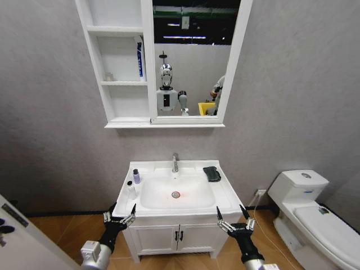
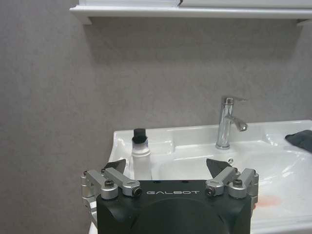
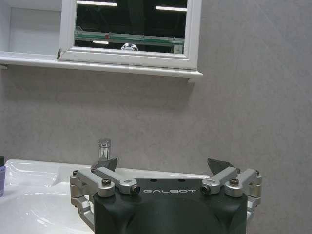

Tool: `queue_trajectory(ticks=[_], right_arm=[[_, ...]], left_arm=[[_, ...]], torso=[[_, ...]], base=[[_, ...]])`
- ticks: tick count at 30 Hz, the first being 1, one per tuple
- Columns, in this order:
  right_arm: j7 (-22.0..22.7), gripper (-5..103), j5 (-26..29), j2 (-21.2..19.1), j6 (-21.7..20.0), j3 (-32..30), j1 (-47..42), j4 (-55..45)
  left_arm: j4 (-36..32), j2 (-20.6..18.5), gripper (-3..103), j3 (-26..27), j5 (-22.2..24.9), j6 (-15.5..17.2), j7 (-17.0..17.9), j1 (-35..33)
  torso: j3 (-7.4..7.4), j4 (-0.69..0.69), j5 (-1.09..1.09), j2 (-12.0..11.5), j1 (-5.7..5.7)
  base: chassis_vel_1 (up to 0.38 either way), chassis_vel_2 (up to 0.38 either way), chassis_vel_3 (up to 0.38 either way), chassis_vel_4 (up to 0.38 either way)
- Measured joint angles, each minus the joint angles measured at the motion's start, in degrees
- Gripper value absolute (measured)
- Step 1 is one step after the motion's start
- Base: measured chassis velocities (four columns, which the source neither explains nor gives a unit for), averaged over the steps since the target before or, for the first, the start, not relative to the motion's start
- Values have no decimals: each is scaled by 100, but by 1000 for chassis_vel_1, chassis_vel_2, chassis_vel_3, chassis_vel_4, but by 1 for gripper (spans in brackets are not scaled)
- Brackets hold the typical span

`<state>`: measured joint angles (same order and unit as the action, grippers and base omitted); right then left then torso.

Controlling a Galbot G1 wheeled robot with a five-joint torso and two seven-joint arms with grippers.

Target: Move facial cleanser and shampoo from washbasin to cabinet, then wipe washbasin with towel.

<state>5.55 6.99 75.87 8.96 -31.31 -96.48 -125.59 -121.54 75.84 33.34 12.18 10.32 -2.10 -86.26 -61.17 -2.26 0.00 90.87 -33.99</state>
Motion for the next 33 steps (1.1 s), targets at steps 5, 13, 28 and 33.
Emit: queue_trajectory(ticks=[5, 13, 28, 33], right_arm=[[-31, 100, 10, -50, -50, -67, 3, -24], [-27, 100, -11, -32, -124, 3, 55, 72], [-71, 100, -53, -84, -69, -79, 109, 601], [-134, 100, -55, -86, -10, -94, 101, 681]], left_arm=[[472, -7, 93, -139, 109, 48, 8, 413], [1349, -113, 93, -296, 150, 83, 41, 1279], [3242, -83, 93, -852, 146, 27, 111, 3058], [3731, 54, 93, -972, 27, -65, 191, 3508]], torso=[[0, -2, 0, 0, 0], [-3, -3, 0, -4, -10], [-3, -3, 0, -4, -8], [-2, -3, 1, -3, -8]], base=[[84, -51, -52, 57], [0, 0, 0, 0], [0, 0, 0, 0], [0, 0, 0, 0]])
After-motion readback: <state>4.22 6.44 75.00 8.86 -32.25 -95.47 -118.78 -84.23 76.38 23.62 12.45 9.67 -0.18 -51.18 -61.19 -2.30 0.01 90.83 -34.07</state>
